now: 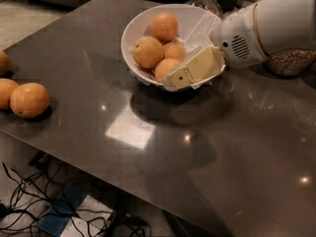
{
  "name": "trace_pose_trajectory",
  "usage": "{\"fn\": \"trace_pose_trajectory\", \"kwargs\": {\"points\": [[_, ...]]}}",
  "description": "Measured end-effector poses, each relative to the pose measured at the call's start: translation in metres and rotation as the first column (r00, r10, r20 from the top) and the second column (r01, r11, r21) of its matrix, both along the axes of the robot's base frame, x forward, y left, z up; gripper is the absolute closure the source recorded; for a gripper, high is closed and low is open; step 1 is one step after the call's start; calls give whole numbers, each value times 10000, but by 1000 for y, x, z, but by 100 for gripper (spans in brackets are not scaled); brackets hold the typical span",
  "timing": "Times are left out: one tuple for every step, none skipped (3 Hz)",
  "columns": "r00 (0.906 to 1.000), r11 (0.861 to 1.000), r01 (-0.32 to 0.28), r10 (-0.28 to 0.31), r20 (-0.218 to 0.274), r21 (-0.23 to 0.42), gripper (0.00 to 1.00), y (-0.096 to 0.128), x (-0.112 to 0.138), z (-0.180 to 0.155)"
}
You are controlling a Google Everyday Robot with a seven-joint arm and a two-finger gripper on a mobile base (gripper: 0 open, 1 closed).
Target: Pick orange from white bowl
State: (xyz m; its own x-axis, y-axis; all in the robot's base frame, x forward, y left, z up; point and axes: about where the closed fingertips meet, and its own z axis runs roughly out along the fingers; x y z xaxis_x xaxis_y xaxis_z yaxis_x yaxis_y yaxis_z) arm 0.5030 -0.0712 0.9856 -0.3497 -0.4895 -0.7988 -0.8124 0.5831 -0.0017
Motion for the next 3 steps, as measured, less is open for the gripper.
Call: {"fn": "trace_pose_trajectory", "kwargs": {"points": [[10000,10000,1,-1,1,0,0,0,0,0],[9996,9998,207,-206,212,-44,0,0,8,1],[9962,9973,644,-623,603,-339,0,-1,30,-2]]}}
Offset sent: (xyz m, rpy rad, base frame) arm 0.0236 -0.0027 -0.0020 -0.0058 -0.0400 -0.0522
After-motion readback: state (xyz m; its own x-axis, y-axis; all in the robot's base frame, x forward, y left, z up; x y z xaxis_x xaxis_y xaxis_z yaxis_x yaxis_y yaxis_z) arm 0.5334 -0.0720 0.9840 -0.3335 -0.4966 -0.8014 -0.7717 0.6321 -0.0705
